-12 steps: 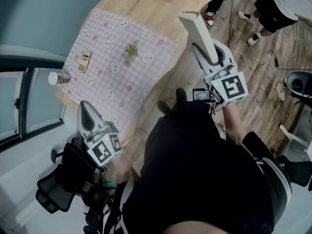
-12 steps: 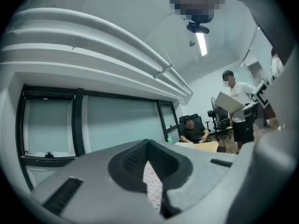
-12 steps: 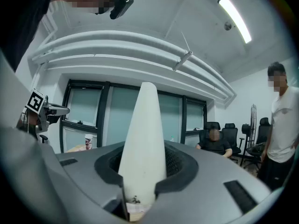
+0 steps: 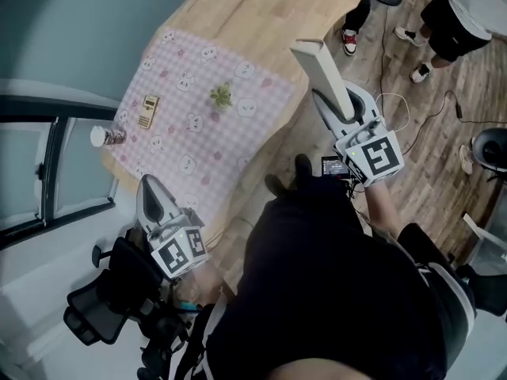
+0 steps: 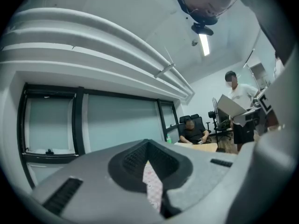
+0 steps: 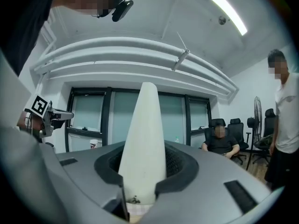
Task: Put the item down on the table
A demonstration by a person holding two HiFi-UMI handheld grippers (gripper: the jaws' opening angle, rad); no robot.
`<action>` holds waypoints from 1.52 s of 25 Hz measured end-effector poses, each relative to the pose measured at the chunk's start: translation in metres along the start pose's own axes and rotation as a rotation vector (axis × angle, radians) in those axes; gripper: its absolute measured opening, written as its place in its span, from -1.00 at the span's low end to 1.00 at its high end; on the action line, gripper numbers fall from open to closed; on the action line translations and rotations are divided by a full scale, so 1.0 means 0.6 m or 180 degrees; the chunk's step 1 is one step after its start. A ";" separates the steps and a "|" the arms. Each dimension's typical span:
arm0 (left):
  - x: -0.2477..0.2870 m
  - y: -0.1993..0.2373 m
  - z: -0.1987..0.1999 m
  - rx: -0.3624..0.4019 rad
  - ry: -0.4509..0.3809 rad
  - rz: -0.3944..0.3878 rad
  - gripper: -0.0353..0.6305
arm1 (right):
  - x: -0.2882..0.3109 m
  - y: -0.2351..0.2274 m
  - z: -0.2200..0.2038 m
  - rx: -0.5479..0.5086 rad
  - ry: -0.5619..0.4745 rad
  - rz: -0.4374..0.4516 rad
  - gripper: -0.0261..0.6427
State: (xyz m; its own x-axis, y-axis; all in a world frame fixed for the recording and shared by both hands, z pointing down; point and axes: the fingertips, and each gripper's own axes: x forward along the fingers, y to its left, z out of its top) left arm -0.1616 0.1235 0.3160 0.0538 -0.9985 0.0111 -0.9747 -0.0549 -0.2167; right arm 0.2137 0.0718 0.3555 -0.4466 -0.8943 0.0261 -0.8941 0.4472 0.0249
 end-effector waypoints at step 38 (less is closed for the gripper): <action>0.274 -0.055 -0.187 -0.0354 0.0878 -0.1303 -0.89 | 0.297 0.045 -0.060 0.0271 0.0592 0.0142 -0.48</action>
State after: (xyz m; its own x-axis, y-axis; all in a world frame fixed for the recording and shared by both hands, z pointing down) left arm -0.1451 -0.0387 0.4344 0.3917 -0.8573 0.3340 -0.9036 -0.4268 -0.0356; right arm 0.1111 -0.0748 0.3968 -0.4788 -0.8525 0.2096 -0.8768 0.4765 -0.0648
